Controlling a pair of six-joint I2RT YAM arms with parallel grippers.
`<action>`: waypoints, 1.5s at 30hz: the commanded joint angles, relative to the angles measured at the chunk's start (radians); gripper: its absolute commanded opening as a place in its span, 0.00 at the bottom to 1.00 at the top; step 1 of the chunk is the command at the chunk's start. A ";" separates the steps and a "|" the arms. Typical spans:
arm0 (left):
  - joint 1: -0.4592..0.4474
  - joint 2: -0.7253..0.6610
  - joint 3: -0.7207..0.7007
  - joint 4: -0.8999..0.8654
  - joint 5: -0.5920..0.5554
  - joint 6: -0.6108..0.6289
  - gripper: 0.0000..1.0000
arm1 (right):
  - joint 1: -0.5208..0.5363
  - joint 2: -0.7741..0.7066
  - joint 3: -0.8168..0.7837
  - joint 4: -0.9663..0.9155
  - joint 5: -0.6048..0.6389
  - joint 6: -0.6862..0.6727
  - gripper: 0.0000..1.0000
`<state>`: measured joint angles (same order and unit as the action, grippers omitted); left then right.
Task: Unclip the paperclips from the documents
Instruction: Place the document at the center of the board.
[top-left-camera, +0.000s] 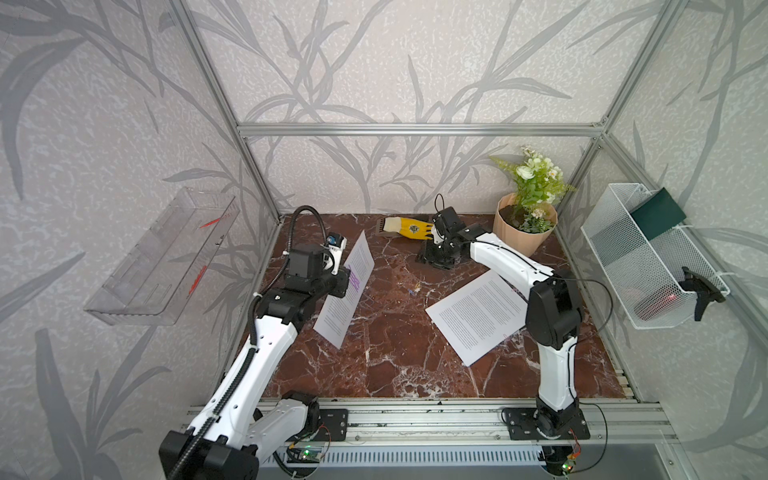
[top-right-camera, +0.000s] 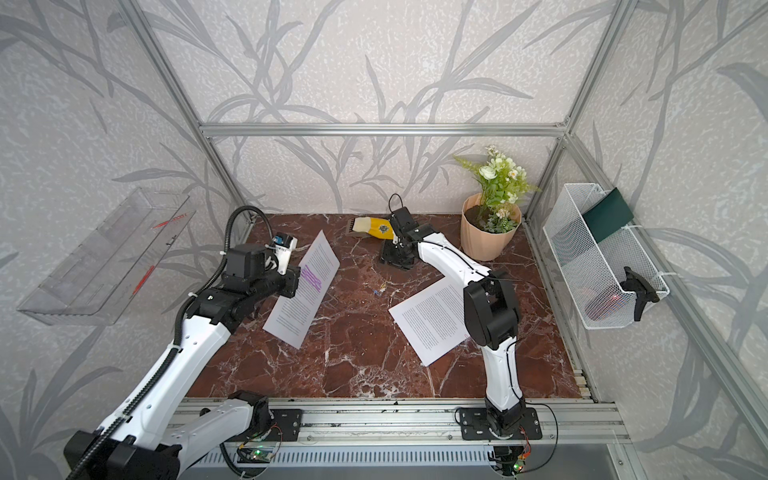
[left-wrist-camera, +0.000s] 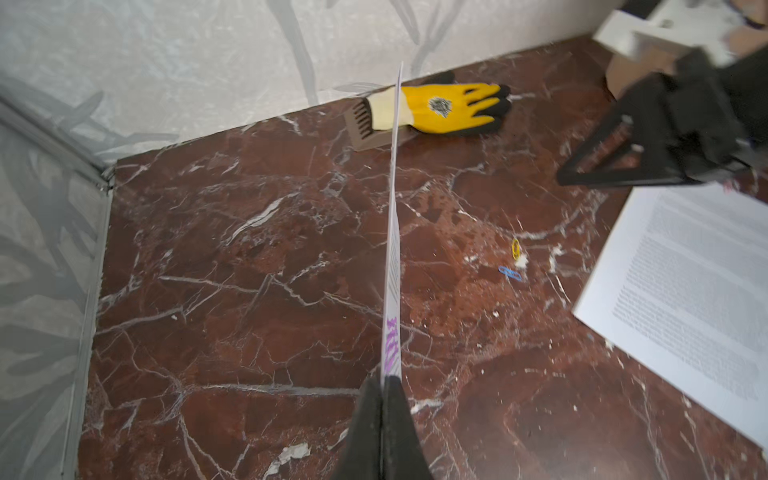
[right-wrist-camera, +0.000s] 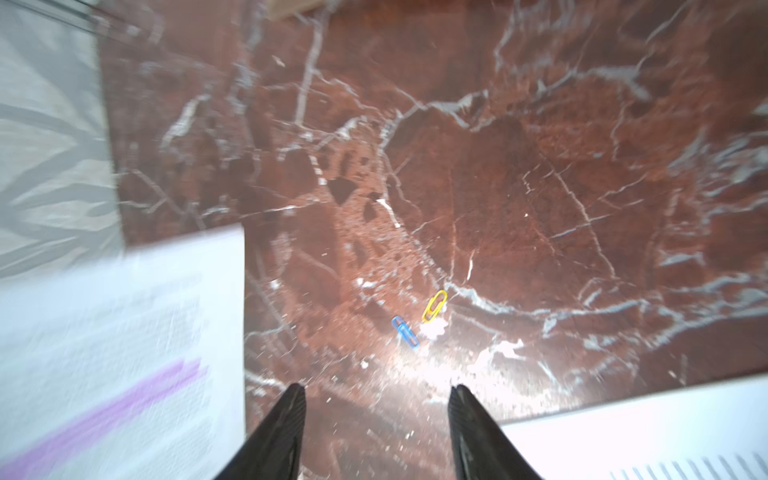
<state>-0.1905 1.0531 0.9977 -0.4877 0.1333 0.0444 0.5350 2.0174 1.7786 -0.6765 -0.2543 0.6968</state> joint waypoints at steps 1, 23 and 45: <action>0.053 0.021 -0.024 0.150 0.005 -0.162 0.00 | -0.004 -0.061 -0.043 -0.055 -0.011 -0.033 0.58; 0.182 0.199 0.091 0.357 0.288 -0.578 0.00 | -0.017 -0.198 -0.214 -0.088 -0.082 -0.051 0.60; 0.316 0.080 -0.398 0.424 0.041 -0.392 0.00 | -0.015 -0.166 -0.216 -0.102 -0.108 -0.051 0.60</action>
<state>0.1188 1.1316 0.5877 -0.0746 0.2554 -0.4835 0.5217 1.8378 1.5360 -0.7410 -0.3534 0.6598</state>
